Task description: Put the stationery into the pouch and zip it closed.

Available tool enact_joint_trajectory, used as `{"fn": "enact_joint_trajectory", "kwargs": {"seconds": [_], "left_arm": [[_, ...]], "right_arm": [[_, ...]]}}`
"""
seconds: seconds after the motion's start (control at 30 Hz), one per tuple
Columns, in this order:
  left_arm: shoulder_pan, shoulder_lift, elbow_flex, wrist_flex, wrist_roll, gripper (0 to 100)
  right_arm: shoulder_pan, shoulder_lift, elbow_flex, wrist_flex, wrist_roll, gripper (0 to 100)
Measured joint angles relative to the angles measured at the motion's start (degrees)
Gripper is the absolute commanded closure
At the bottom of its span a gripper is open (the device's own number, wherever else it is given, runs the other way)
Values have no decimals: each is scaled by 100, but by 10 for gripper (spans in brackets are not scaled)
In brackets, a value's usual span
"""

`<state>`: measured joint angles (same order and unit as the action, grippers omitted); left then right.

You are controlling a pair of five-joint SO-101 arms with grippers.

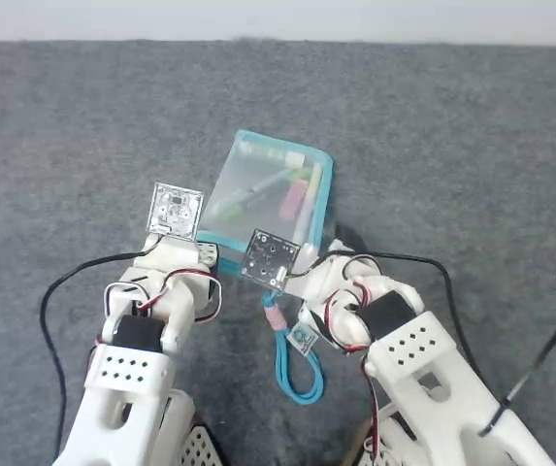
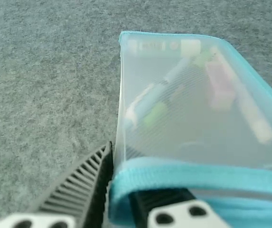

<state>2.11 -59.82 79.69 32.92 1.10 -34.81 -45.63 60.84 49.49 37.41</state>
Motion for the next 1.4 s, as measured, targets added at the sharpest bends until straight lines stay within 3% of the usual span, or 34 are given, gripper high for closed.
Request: {"fn": "enact_joint_trajectory", "kwargs": {"seconds": [0.43,0.8,1.0,1.13,1.4], "left_arm": [[0,0,0,0,0,988],[0,0,0,0,0,988],[0,0,0,0,0,988],[0,0,0,0,0,987],[0,0,-132,44,35,910]], "right_arm": [[-9,774,-26,-800,0,625],[-290,862,-325,-985,9,781],[-264,862,-325,-993,0,990],[-202,862,-448,-1011,-114,995],[290,1248,-1187,-976,-1108,993]]}}
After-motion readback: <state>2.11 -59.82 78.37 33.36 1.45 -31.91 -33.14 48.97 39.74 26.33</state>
